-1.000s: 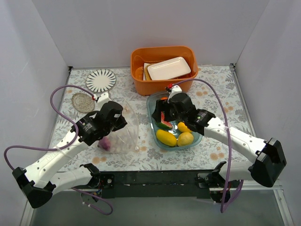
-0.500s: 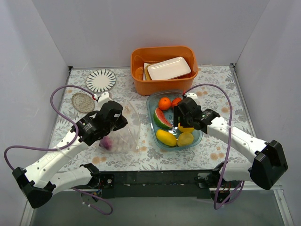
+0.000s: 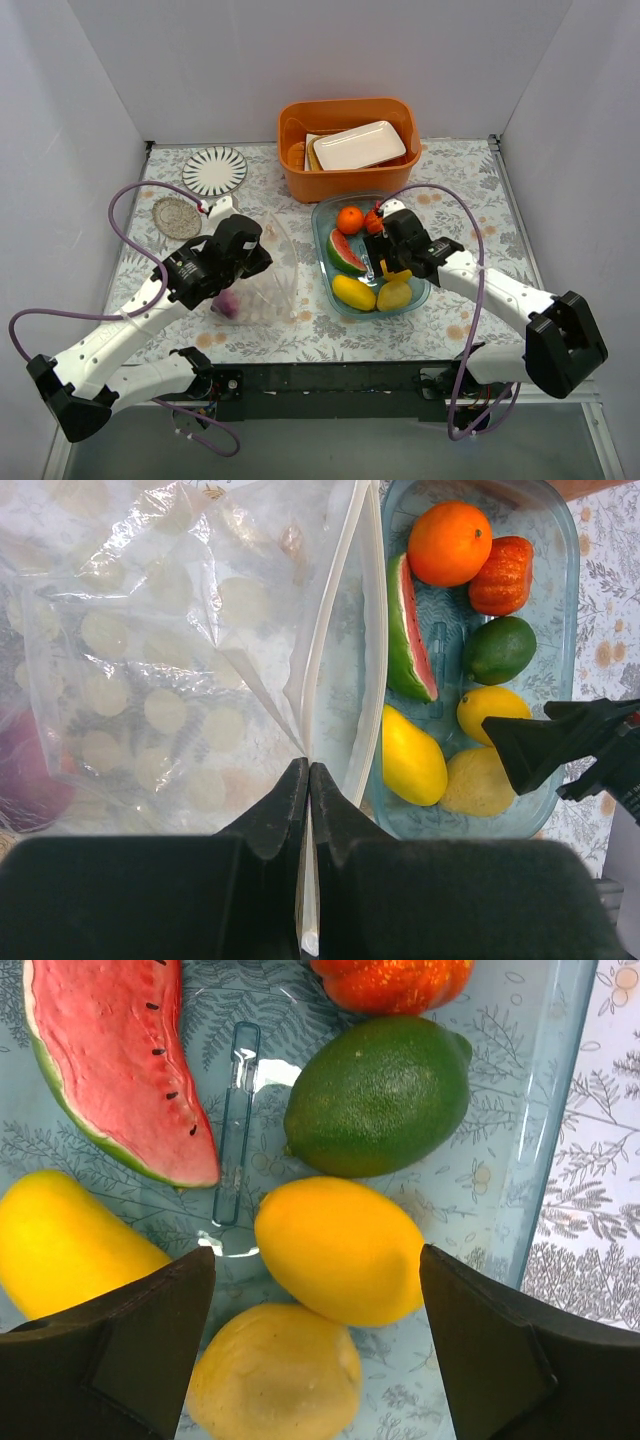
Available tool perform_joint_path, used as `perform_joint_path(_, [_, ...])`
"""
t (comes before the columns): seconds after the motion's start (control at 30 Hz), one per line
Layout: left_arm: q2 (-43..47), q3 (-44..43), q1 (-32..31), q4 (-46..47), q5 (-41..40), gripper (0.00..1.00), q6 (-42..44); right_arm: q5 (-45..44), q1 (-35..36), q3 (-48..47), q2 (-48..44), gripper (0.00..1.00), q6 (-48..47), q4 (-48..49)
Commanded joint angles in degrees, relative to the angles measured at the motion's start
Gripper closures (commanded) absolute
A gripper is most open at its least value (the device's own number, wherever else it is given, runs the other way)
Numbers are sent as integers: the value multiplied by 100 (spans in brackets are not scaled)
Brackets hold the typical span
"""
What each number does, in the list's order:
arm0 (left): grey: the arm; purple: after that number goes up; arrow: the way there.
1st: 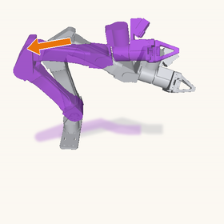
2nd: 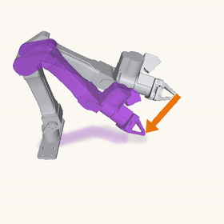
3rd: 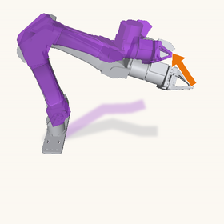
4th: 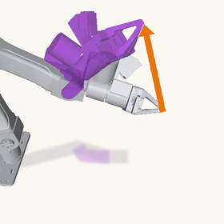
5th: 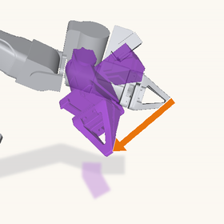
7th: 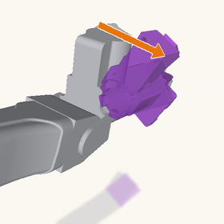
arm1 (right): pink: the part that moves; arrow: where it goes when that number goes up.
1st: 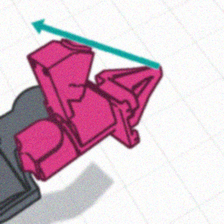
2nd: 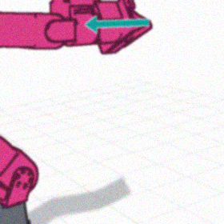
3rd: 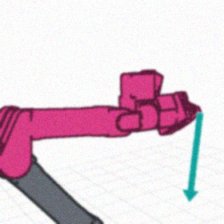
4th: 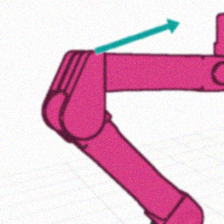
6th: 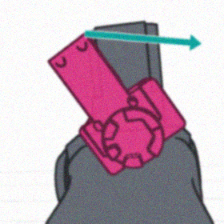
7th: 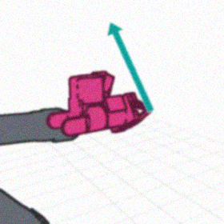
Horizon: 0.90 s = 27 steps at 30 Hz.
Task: Place the food in the zip-top bag and seal the zipper
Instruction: Pick up the fake fruit from the bin.
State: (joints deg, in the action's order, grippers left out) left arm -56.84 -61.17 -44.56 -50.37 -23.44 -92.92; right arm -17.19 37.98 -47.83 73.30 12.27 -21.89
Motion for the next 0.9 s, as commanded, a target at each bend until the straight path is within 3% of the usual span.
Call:
perform_joint_path(0.0, [24,87,26,115,-20,100,2,435,-132,-85,290,10,-963,406])
perform_joint_path(0.17, [32,79,26,54,-73,100,-6,576,-220,-244,738,11,-1183,80])
perform_joint_path(0.43, [33,114,35,71,-82,100,-15,699,-220,-121,677,18,-1175,-35])
perform_joint_path(0.6, [-11,114,35,97,-46,100,-6,884,-220,-103,642,47,-1139,53])
perform_joint_path(0.77, [15,105,35,97,-64,100,-15,1068,-220,-296,625,65,-1043,27])
perform_joint_path(0.87, [15,105,26,97,-55,100,-6,1200,-220,-410,432,68,-964,36])
